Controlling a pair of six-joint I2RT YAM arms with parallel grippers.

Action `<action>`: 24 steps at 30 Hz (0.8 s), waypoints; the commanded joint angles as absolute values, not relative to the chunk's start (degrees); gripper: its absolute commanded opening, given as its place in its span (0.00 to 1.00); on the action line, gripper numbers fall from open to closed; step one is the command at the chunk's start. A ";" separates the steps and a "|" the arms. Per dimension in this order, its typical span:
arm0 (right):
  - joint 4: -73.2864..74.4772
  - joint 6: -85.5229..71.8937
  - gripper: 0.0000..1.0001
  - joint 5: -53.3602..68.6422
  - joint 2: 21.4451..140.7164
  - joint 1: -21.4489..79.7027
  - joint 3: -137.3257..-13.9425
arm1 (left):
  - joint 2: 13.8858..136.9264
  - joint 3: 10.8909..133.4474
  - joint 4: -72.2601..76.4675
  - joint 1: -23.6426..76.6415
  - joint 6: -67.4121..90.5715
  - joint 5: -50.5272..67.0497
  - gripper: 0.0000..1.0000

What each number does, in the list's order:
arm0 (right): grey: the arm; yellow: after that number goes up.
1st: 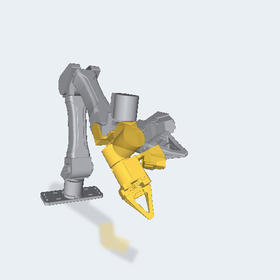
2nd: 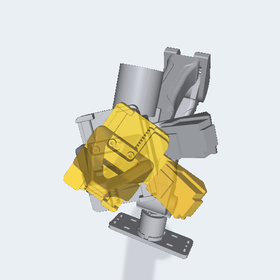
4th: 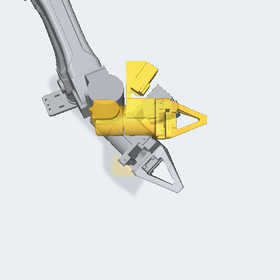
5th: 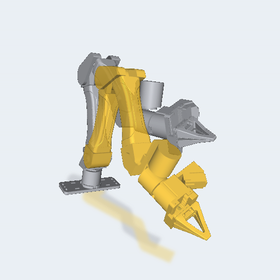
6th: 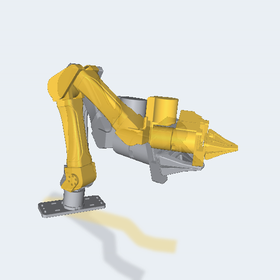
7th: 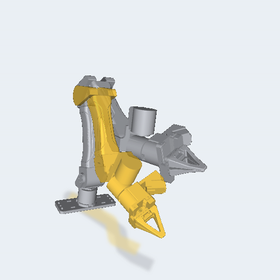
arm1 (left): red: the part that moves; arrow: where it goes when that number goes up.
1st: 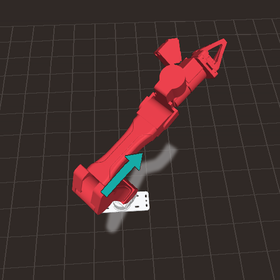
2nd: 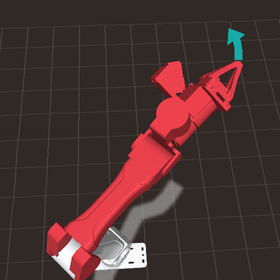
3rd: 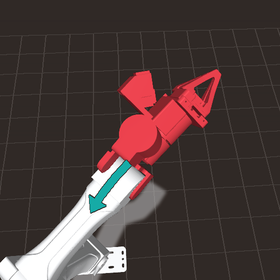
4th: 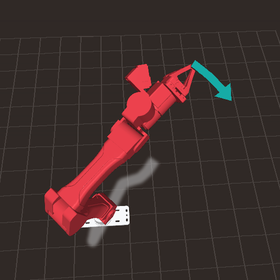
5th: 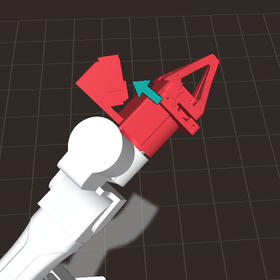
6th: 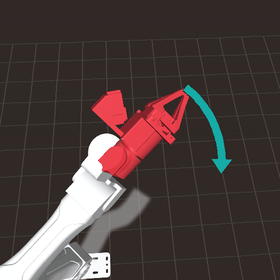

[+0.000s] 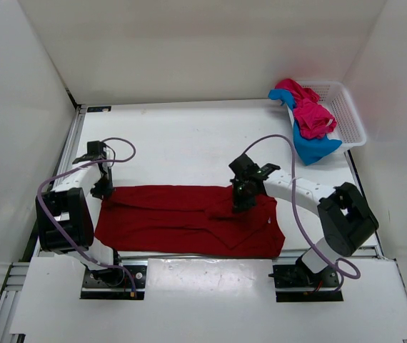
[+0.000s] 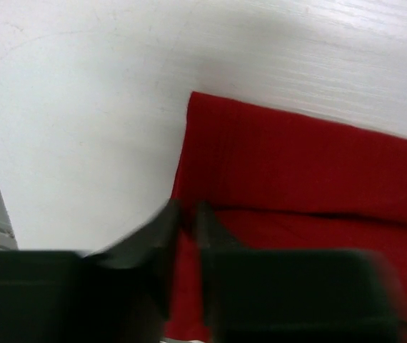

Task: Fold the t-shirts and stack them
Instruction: Fold the other side of the tshirt into a rectangle

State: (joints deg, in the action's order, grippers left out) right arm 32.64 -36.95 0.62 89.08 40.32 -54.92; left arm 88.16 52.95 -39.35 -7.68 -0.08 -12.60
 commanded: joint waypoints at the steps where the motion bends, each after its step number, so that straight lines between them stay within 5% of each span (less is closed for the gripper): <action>1: 32.69 -34.99 0.23 3.42 90.87 41.48 -54.84 | 87.46 52.38 -38.41 -7.29 0.00 -16.16 0.33; 2: 32.70 -34.20 0.29 4.04 90.88 41.48 -54.84 | 86.93 52.38 -38.41 -7.29 0.00 -16.17 0.53; 5: 32.70 -32.35 0.49 5.88 86.76 41.48 -54.84 | 84.13 52.38 -38.41 -7.29 0.00 -16.70 0.74; 6: 33.39 -31.73 0.54 6.41 83.96 41.48 -54.15 | 83.33 53.78 -38.41 -7.29 0.00 -16.70 0.90; 8: 33.92 -30.41 0.62 8.51 81.14 40.96 -54.14 | 80.61 55.01 -38.41 -7.29 0.00 -16.70 0.97; 14: 39.19 -34.00 0.54 7.56 75.50 33.76 -55.36 | 73.05 61.43 -38.41 -1.77 0.00 -14.26 1.00; 17: 39.20 -36.20 0.46 9.83 79.17 27.70 -55.37 | 69.53 62.84 -41.73 9.63 0.00 -8.82 0.97; 24: 39.19 -36.74 0.52 10.46 90.34 26.37 -63.01 | 81.10 71.35 -50.71 36.10 0.00 8.87 0.97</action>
State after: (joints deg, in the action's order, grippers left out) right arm 37.98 -35.92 8.73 88.03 26.41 -58.24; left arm 75.77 68.95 -45.67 31.24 -0.05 -0.56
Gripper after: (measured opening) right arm 0.519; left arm 0.974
